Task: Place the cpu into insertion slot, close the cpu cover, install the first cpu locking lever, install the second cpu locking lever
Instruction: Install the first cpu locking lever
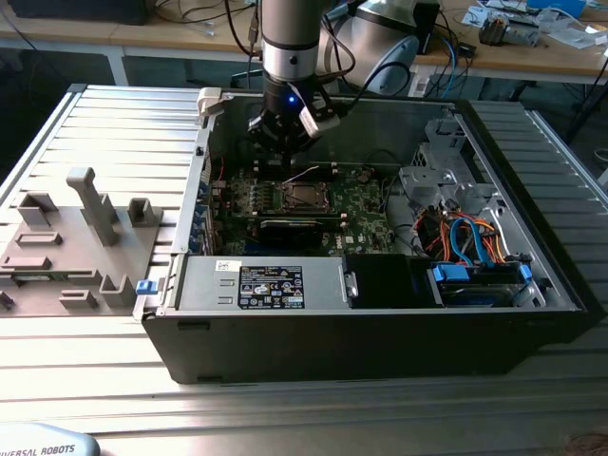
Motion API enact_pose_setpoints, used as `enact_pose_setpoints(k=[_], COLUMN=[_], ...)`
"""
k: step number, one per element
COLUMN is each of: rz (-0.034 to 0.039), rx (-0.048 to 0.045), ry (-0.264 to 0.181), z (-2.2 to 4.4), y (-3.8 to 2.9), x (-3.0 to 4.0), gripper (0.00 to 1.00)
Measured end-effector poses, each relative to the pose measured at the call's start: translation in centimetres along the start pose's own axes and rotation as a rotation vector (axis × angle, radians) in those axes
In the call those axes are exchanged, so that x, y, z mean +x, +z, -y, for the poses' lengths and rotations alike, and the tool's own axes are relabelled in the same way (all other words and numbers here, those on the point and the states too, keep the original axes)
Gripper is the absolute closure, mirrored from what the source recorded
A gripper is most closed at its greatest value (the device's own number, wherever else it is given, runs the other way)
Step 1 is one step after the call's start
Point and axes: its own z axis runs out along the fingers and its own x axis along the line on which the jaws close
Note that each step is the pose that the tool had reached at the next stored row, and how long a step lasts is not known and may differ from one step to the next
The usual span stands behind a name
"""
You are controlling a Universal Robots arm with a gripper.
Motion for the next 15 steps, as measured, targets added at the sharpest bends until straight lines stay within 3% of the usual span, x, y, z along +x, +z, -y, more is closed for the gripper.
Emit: enact_pose_setpoints(k=[15], rz=[0.0000], rx=[-0.0001], ry=[0.000], z=[0.00], y=[0.33], x=[-0.03], gripper=[0.89])
